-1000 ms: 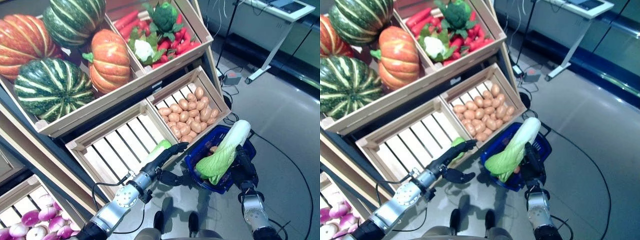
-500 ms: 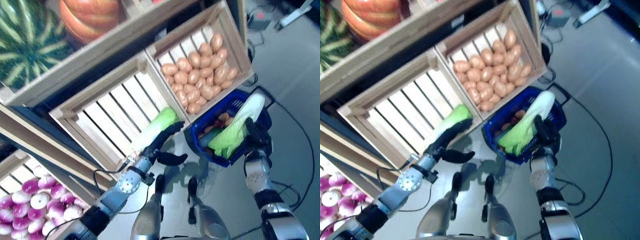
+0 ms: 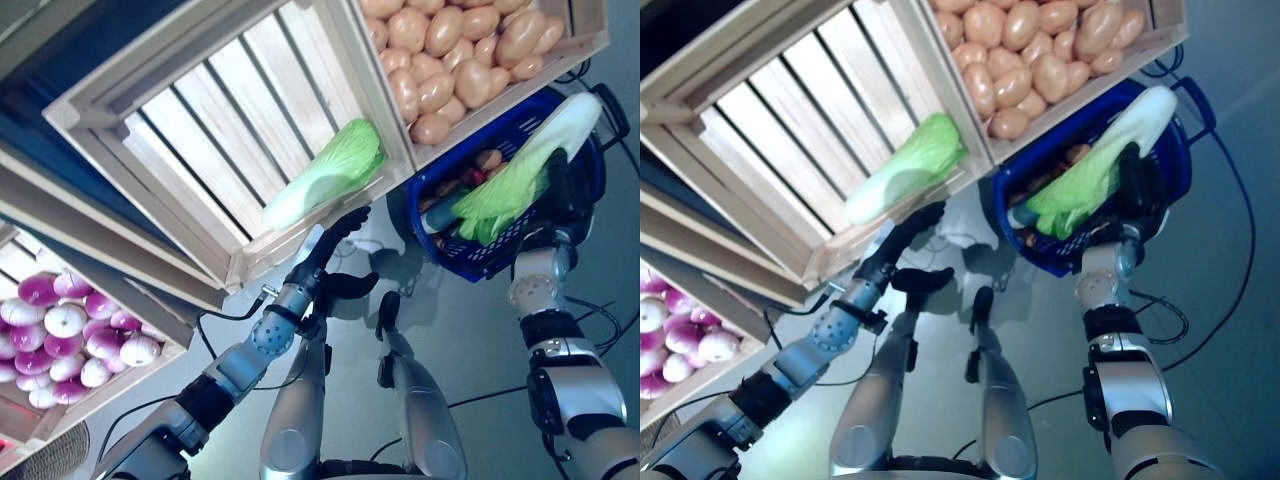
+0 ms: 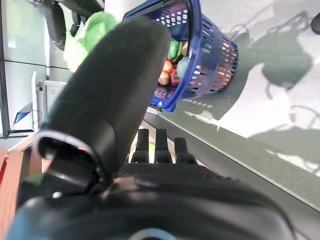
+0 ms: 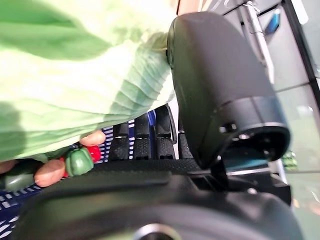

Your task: Put vegetables into the basket

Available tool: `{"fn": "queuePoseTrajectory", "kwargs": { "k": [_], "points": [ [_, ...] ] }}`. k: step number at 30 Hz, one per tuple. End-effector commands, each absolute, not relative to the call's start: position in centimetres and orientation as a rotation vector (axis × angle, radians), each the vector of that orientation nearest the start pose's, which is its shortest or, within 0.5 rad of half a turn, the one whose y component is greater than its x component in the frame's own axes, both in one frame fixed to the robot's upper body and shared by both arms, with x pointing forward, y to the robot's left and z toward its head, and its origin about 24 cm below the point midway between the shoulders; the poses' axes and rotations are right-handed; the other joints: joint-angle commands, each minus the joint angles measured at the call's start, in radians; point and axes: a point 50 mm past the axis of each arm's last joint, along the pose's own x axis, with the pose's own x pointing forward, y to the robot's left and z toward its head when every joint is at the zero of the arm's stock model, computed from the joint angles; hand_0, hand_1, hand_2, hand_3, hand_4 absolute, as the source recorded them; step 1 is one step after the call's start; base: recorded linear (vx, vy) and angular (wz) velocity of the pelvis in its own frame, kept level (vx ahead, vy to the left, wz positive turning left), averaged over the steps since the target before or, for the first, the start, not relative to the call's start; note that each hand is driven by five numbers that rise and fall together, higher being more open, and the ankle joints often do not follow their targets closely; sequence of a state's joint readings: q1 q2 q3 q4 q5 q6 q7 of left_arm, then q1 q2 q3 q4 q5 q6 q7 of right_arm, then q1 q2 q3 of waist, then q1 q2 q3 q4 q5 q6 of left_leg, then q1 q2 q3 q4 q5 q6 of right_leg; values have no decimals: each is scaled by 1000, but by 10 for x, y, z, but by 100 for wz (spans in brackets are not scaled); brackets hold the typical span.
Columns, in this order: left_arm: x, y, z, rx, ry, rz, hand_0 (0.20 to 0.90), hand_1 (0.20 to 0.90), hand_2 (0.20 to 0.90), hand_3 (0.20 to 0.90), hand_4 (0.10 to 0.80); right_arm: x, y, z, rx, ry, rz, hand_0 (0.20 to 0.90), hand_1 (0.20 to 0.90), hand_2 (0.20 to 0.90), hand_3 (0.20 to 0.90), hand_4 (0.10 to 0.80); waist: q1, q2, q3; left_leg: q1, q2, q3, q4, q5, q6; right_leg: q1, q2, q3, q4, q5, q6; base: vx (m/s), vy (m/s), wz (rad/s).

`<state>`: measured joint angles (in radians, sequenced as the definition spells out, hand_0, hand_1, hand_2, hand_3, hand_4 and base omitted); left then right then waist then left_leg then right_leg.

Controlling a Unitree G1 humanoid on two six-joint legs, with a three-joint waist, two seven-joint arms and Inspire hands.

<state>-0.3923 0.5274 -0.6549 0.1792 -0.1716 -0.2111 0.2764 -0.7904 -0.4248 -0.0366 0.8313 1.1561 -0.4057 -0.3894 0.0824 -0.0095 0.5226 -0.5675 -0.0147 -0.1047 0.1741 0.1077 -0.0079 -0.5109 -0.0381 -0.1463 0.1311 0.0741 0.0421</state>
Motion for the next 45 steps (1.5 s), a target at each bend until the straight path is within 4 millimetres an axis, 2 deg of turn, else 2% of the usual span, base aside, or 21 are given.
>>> {"fn": "queuePoseTrajectory", "kwargs": {
  "k": [1,6,12,16,18,22,23,24,32,41,45],
  "points": [
    [278,88,114,269,-485,-408,900,900,900,900,800,341,-334,228,781,-691,-753,300,300,300,300,400,-11,54,-3,-86,-52,3,74,-26,41,-57,-27,16,68,53,-1,-66,55,2],
    [276,84,117,241,-505,-404,900,900,900,900,800,341,-335,252,719,-714,-762,300,300,300,300,400,-16,81,-3,-154,-55,14,92,-11,42,-145,-36,33,101,52,-2,-27,75,0],
    [277,86,116,227,-493,-403,900,900,900,900,800,342,-334,260,666,-703,-774,300,300,300,300,400,-17,95,-3,-239,-62,20,158,-19,43,-241,-40,46,173,38,-1,-5,18,1],
    [277,86,119,222,-501,-411,900,900,900,900,800,350,-327,257,677,-624,-788,300,300,300,300,400,-16,102,-3,-274,-61,26,176,-23,48,-285,-32,51,199,32,-7,-1,12,4],
    [278,85,118,221,-498,-408,900,900,900,900,800,355,-324,244,687,-573,-801,300,300,300,300,400,-15,102,-3,-285,-65,24,180,-25,51,-297,-25,52,202,36,-9,5,-8,3],
    [280,83,119,226,-503,-400,900,900,900,900,800,360,-317,242,689,-553,-782,300,300,300,300,400,-12,103,-3,-294,-70,21,177,-23,53,-303,-24,49,194,41,-10,0,0,0],
    [280,82,119,226,-503,-396,900,900,900,900,800,361,-316,243,690,-551,-782,380,380,380,380,453,-12,105,-3,-299,-71,21,178,-23,53,-309,-23,49,194,43,-10,0,0,0],
    [279,82,118,222,-504,-389,900,900,900,900,800,362,-315,245,686,-553,-774,900,900,900,900,800,-12,108,-3,-303,-70,22,175,-21,52,-314,-22,49,194,44,-12,0,0,0],
    [278,85,116,214,-501,-375,900,900,900,900,800,361,-314,257,661,-591,-769,900,900,900,900,800,-11,110,-3,-303,-70,21,154,-12,50,-316,-15,47,180,46,-16,0,0,0],
    [275,86,114,213,-476,-420,900,900,900,900,800,360,-318,245,693,-527,-869,900,900,900,900,800,-5,94,-3,-243,-66,18,125,-14,48,-249,-14,27,150,47,-18,2,-20,1],
    [273,86,114,194,-470,-433,900,900,900,900,800,363,-315,237,732,-505,-844,900,900,900,900,800,-1,84,-3,-180,-65,16,83,-12,49,-187,-9,16,121,47,-21,0,0,0]
  ]
}}
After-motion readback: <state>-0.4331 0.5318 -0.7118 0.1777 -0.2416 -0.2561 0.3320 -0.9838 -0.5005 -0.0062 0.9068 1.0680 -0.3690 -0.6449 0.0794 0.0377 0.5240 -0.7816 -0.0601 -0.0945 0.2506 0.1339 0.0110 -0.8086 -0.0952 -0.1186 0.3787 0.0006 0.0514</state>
